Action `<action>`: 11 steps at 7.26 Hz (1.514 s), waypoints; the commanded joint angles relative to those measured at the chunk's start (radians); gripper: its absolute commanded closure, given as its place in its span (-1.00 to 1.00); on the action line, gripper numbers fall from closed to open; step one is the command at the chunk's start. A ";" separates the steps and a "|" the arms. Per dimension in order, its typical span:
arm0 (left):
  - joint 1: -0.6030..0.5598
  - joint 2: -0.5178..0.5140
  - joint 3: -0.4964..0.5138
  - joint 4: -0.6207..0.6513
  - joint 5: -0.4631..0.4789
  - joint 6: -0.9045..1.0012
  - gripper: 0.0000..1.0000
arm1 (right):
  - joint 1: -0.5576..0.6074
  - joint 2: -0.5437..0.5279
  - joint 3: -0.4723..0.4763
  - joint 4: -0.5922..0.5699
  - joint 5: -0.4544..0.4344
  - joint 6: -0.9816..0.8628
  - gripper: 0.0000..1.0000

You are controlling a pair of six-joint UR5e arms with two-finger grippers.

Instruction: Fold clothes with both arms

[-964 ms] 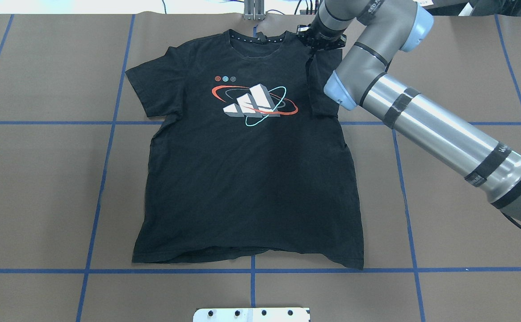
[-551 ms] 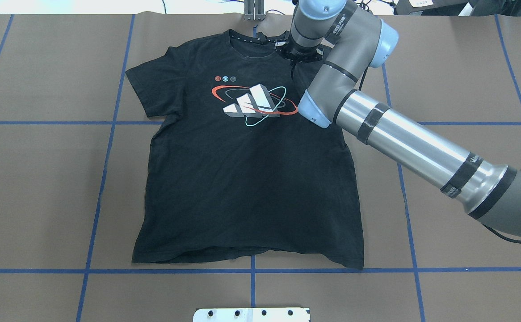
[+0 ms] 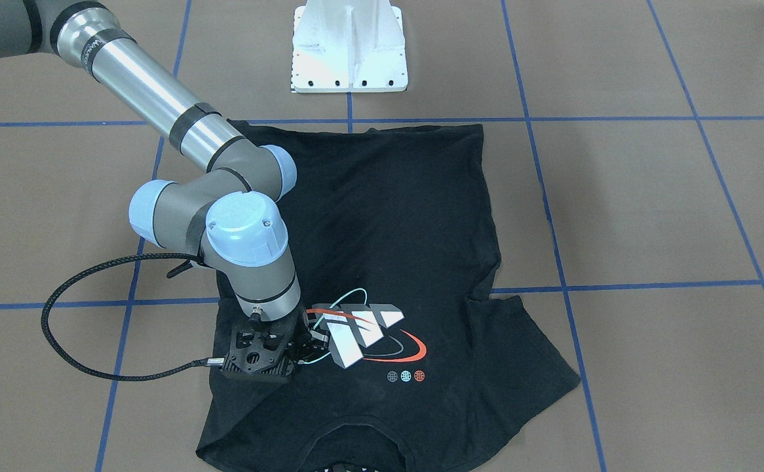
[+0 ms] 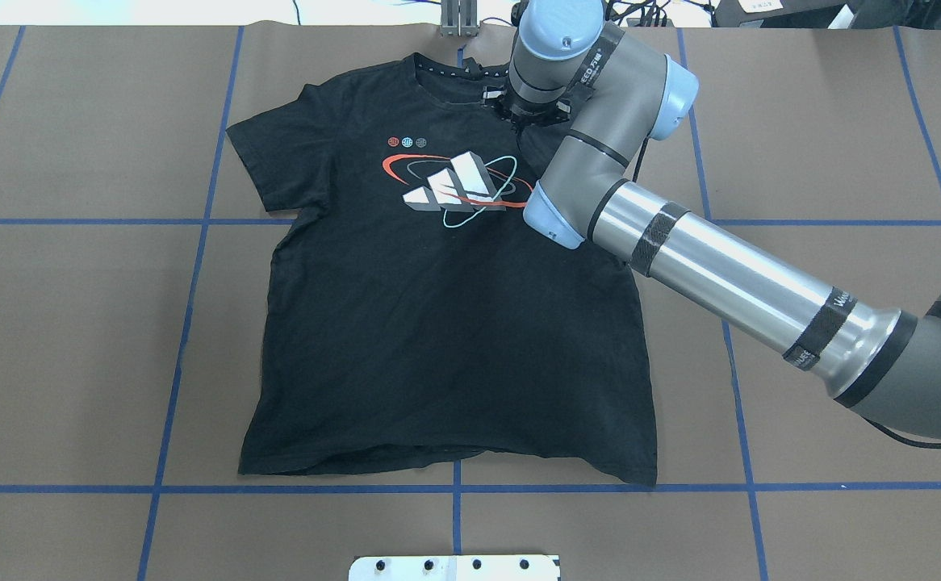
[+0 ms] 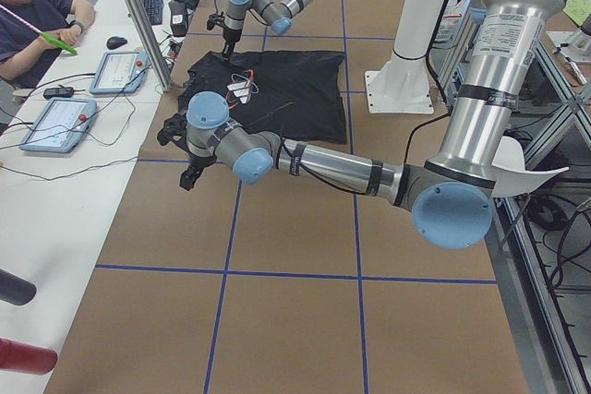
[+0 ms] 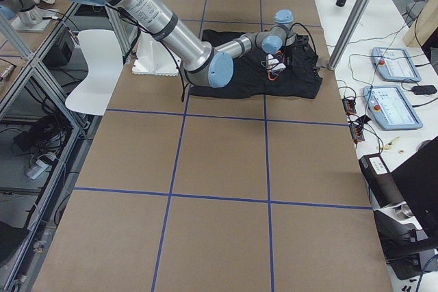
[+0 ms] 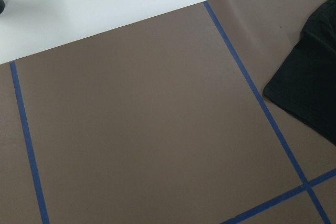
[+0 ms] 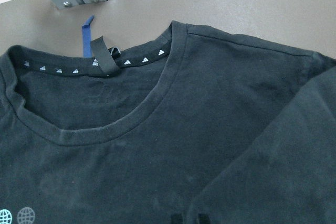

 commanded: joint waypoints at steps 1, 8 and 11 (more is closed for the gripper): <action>0.000 0.000 -0.002 -0.017 0.000 0.002 -1.00 | -0.003 0.010 0.001 0.001 -0.015 0.050 -1.00; 0.246 -0.244 0.292 -0.341 0.158 -0.484 -1.00 | 0.140 -0.234 0.443 -0.395 0.205 -0.343 -1.00; 0.369 -0.351 0.483 -0.481 0.444 -0.664 -1.00 | 0.253 -0.492 0.658 -0.395 0.316 -0.531 -1.00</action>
